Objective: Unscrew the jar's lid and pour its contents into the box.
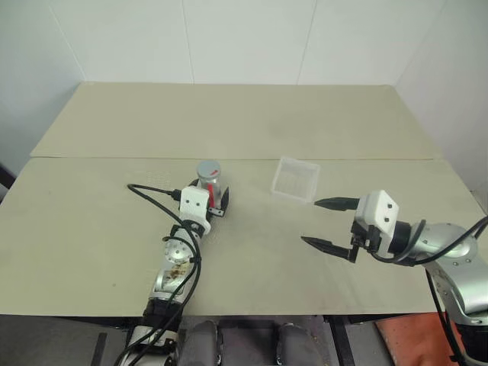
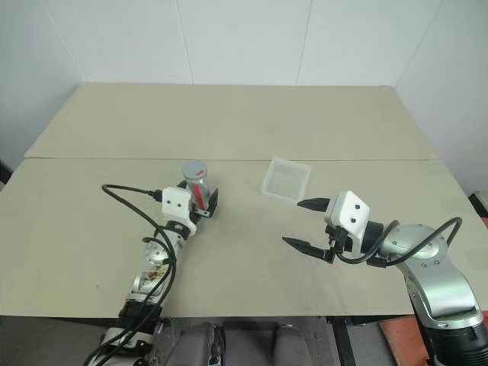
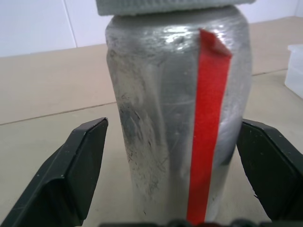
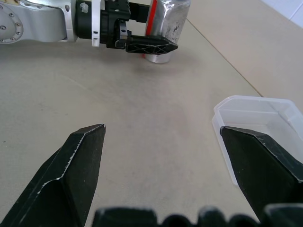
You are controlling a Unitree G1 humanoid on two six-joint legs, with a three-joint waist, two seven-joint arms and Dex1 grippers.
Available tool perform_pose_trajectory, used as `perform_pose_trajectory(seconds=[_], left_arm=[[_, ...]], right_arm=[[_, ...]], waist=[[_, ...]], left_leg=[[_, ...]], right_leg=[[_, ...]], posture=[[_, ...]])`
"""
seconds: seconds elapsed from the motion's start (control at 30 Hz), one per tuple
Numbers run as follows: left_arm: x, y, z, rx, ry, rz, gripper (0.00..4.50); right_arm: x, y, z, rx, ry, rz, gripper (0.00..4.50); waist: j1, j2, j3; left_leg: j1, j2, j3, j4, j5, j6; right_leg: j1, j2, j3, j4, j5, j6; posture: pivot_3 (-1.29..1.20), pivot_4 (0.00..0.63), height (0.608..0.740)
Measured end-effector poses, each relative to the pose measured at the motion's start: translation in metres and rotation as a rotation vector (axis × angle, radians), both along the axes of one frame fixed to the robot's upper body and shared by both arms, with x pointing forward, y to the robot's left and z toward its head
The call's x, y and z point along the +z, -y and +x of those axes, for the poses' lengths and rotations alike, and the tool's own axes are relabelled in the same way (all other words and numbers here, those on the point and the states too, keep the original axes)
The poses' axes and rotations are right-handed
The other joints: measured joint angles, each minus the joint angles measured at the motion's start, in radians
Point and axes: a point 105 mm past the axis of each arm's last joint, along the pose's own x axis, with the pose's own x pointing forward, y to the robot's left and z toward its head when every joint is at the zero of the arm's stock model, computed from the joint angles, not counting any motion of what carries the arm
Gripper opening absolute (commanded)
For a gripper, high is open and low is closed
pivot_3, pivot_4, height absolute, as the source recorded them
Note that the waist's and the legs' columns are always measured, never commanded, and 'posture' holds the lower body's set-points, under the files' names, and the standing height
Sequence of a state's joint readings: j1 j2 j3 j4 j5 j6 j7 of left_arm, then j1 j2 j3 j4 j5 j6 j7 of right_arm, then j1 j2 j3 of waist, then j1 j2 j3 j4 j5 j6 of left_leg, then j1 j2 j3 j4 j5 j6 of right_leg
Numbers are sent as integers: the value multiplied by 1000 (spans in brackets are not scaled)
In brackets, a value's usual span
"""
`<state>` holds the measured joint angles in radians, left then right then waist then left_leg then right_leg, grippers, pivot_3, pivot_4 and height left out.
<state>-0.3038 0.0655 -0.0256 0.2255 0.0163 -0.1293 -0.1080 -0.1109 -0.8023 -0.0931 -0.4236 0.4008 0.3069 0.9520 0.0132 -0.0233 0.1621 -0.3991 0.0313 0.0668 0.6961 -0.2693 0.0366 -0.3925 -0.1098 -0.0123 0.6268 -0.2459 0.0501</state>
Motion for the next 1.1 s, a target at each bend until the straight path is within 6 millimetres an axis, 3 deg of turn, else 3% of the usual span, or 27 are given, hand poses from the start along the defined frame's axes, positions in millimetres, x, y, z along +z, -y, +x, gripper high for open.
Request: perform_pose_trajectory(seconds=[0.17,0.4,0.77,0.83,0.97,1.1], left_arm=[[-5,-1,2,9,-14,14,4465],[-3,1,2,14,11,10,2787],[-2,0,4,13,11,-3,2762],[1,3,2,-50,12,-41,2762],[24,15,-11,-256,70,-115,2762],[39,20,-24,-412,80,-87,2762]], right_arm=[[0,1,1,-7,4,-7,4500],[-1,2,2,-15,9,-21,4500],[0,2,3,-17,18,-24,4500],[4,0,5,-16,34,-16,4500],[15,-6,8,-4,72,4,4500],[31,-20,13,8,105,76,4500]], waist=[[0,0,0],[0,0,0],[0,0,0],[-1,0,0],[-2,0,0],[-6,0,0]], left_leg=[[0,0,0,0,0,0],[0,0,0,0,0,0],[0,0,0,0,0,0],[0,0,0,0,0,0],[-1,0,0,0,0,0],[0,1,0,0,0,-1]], right_leg=[[0,0,0,0,0,0],[0,0,0,0,0,0],[0,0,0,0,0,0],[0,0,0,0,0,0],[-1,0,0,0,0,0],[-1,1,0,1,0,0]], posture=[[0,150,740],[0,150,740],[0,150,740],[0,150,740],[0,150,740],[0,150,740]])
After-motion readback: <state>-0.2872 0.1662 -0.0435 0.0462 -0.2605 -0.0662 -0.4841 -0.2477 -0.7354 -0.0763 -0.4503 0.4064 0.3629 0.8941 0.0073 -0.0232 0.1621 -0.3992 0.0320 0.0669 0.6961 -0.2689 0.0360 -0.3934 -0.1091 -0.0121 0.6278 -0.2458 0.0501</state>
